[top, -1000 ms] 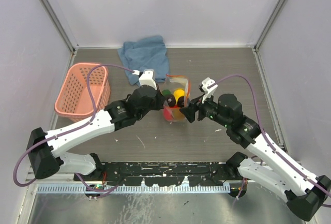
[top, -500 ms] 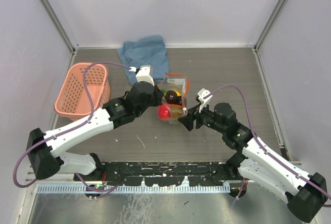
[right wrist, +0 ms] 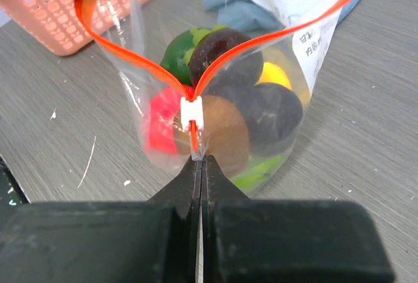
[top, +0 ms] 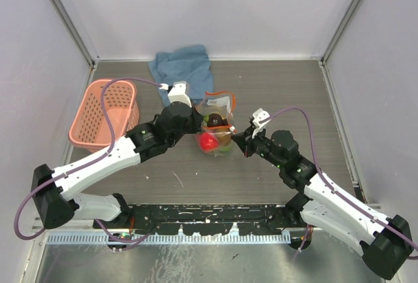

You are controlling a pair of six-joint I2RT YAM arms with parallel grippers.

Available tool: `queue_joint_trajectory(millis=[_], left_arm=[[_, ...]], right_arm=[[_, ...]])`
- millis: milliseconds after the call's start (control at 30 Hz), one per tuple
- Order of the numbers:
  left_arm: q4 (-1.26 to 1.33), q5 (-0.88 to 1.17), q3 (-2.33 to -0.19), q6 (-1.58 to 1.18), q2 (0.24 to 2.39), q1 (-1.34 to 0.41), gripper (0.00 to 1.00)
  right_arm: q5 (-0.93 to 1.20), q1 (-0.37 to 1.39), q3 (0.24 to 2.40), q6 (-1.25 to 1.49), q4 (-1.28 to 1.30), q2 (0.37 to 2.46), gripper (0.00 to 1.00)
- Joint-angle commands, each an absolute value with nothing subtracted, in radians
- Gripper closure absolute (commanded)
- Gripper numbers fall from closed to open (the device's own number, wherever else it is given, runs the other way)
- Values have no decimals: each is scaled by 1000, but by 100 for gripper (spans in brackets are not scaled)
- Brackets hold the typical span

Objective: Place the food in the zip-top bag and seal the zipper
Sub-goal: Adjust the zipper food storage bag at the center of the board.

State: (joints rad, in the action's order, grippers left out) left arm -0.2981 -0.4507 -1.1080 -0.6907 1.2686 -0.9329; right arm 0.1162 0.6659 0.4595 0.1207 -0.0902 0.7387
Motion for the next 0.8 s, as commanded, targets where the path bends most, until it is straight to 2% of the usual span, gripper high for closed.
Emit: queue_joint_trajectory(millis=[0,133,233,433,633,767], left_arm=[[-282,-493,-1124,-675,1178,-926,100],[-280,-514,-1079,-687,1132,-925,100],[-256,-502,-1054,-700,1122,-926,100],[-211,-469,-1020,-730,1138,-925,100],[-178,-469,-977,-745,1112,-926,100],[-178,-457,-973,-746,1100,-925,100]], right_arm=[[60,669,541,76,-179,764,99],[-36,669,559,65,-159,761,99],[-5,669,545,64,-158,754,98],[168,670,501,89,-206,770,72],[194,670,489,97,-250,798,57],[201,669,480,106,-297,828,56]])
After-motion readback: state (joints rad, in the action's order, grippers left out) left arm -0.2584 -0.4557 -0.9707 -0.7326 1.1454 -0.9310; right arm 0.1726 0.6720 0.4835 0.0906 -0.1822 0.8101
